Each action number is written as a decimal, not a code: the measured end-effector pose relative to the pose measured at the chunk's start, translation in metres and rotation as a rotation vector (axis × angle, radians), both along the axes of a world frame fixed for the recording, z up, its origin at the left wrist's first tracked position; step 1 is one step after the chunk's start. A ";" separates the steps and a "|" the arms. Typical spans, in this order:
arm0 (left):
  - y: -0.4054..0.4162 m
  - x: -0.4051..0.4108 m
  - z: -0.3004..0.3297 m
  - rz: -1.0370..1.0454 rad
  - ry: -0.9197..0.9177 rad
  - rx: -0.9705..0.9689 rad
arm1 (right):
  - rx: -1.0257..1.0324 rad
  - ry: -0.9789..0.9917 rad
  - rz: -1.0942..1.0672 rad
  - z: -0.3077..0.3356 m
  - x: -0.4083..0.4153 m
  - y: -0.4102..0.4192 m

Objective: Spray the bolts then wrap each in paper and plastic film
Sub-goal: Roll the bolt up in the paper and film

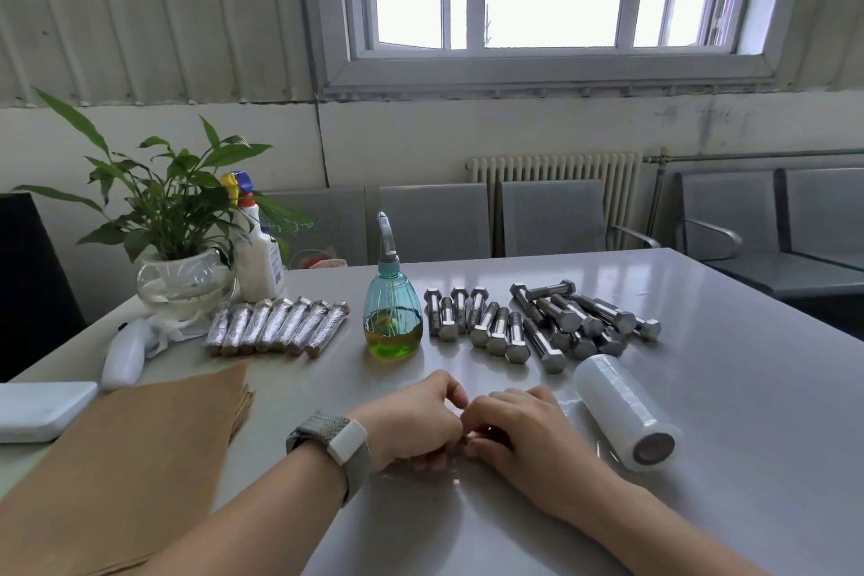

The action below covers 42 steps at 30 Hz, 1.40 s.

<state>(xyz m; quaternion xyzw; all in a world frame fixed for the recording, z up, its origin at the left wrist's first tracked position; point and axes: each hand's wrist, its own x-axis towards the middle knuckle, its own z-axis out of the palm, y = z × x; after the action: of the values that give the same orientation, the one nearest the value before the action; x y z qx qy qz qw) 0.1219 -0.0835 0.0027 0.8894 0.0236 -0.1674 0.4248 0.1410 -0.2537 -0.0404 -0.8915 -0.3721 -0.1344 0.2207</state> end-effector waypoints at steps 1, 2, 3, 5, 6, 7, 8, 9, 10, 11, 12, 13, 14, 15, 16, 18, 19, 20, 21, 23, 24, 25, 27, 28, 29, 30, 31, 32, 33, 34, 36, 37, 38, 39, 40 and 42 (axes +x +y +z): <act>0.000 -0.001 0.001 0.005 -0.006 -0.018 | 0.009 0.004 0.001 0.000 0.000 0.000; 0.001 -0.003 0.001 0.019 -0.015 -0.054 | 0.014 0.008 -0.001 0.001 0.000 0.000; 0.003 -0.004 0.002 0.040 -0.031 -0.104 | 0.013 0.008 -0.004 0.001 -0.001 0.000; 0.006 -0.008 0.002 0.101 -0.083 -0.212 | 0.011 0.004 -0.002 0.001 -0.001 0.000; 0.008 -0.011 0.002 0.134 -0.114 -0.257 | 0.014 0.003 0.002 0.001 -0.001 0.000; 0.010 -0.013 0.001 0.158 -0.145 -0.285 | 0.020 0.005 0.004 0.002 -0.001 0.000; 0.011 -0.016 -0.001 0.167 -0.173 -0.297 | 0.030 0.007 0.006 0.002 -0.001 -0.001; 0.013 -0.020 -0.002 0.165 -0.203 -0.292 | 0.038 0.008 0.008 0.003 -0.002 -0.001; 0.015 -0.023 -0.004 0.154 -0.234 -0.272 | 0.039 0.008 0.009 0.003 -0.002 0.000; 0.016 -0.025 -0.005 0.136 -0.268 -0.234 | 0.033 0.005 0.010 0.003 -0.003 0.000; 0.018 -0.028 -0.006 0.112 -0.303 -0.185 | 0.024 0.000 0.010 0.003 -0.003 0.000; 0.018 -0.030 -0.006 0.090 -0.337 -0.135 | 0.017 -0.008 0.012 0.003 -0.003 0.000; 0.018 -0.032 -0.005 0.078 -0.363 -0.098 | 0.014 -0.016 0.015 0.003 -0.004 0.000; 0.017 -0.033 -0.002 0.076 -0.386 -0.070 | 0.013 -0.019 0.018 0.003 -0.004 0.000; 0.017 -0.034 0.001 0.082 -0.412 -0.053 | 0.014 -0.018 0.019 0.004 -0.005 0.000; 0.019 -0.034 0.008 0.109 -0.512 0.070 | 0.016 -0.013 0.022 0.004 -0.006 0.000; 0.022 -0.035 0.010 0.112 -0.584 0.217 | 0.016 -0.012 0.026 0.005 -0.006 0.000; 0.026 -0.036 0.012 0.103 -0.642 0.382 | 0.017 -0.012 0.028 0.005 -0.005 0.001; 0.028 -0.037 0.012 0.076 -0.685 0.506 | 0.019 -0.013 0.028 0.004 -0.005 0.000; 0.030 -0.038 0.007 -0.027 -0.729 0.609 | 0.021 -0.013 0.025 0.004 -0.004 0.000; 0.030 -0.038 0.003 -0.076 -0.741 0.608 | 0.019 -0.012 0.023 0.004 -0.005 0.000; 0.029 -0.038 -0.002 -0.117 -0.745 0.586 | 0.015 -0.011 0.023 0.004 -0.005 0.000; 0.027 -0.036 -0.010 -0.146 -0.757 0.507 | 0.010 -0.011 0.026 0.004 -0.005 0.000; 0.025 -0.034 -0.014 -0.147 -0.765 0.471 | 0.011 -0.010 0.028 0.004 -0.005 0.001; 0.023 -0.033 -0.017 -0.142 -0.770 0.439 | 0.013 -0.009 0.029 0.004 -0.005 0.001; 0.021 -0.032 -0.021 -0.128 -0.772 0.404 | 0.016 -0.005 0.027 0.004 -0.005 0.001; 0.020 -0.032 -0.024 -0.102 -0.767 0.364 | 0.018 0.001 0.024 0.004 -0.005 0.001; 0.019 -0.032 -0.027 -0.069 -0.756 0.318 | 0.020 0.007 0.021 0.005 -0.005 0.001; 0.019 -0.032 -0.028 -0.039 -0.737 0.276 | 0.023 0.015 0.019 0.006 -0.005 0.001; 0.020 -0.031 -0.029 -0.022 -0.714 0.251 | 0.032 0.027 0.018 0.007 -0.005 0.001; 0.021 -0.029 -0.030 -0.012 -0.671 0.238 | 0.080 0.060 0.009 0.009 -0.005 0.000; 0.021 -0.028 -0.030 -0.011 -0.653 0.238 | 0.112 0.072 -0.003 0.009 -0.004 0.000; 0.022 -0.028 -0.030 -0.010 -0.642 0.235 | 0.131 0.072 -0.018 0.010 -0.004 0.002; 0.022 -0.027 -0.030 -0.007 -0.634 0.229 | 0.123 0.052 -0.031 0.010 -0.005 0.004; 0.022 -0.026 -0.030 -0.001 -0.627 0.223 | 0.092 0.019 -0.039 0.009 -0.006 0.008; 0.021 -0.025 -0.032 0.011 -0.617 0.228 | 0.011 -0.050 -0.056 0.008 -0.009 0.013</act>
<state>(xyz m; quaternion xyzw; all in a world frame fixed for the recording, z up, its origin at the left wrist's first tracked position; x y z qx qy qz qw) 0.0965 -0.0623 -0.0294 0.9399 -0.0829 0.1157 0.3105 0.1319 -0.2404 -0.0320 -0.8968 -0.3515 -0.1646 0.2126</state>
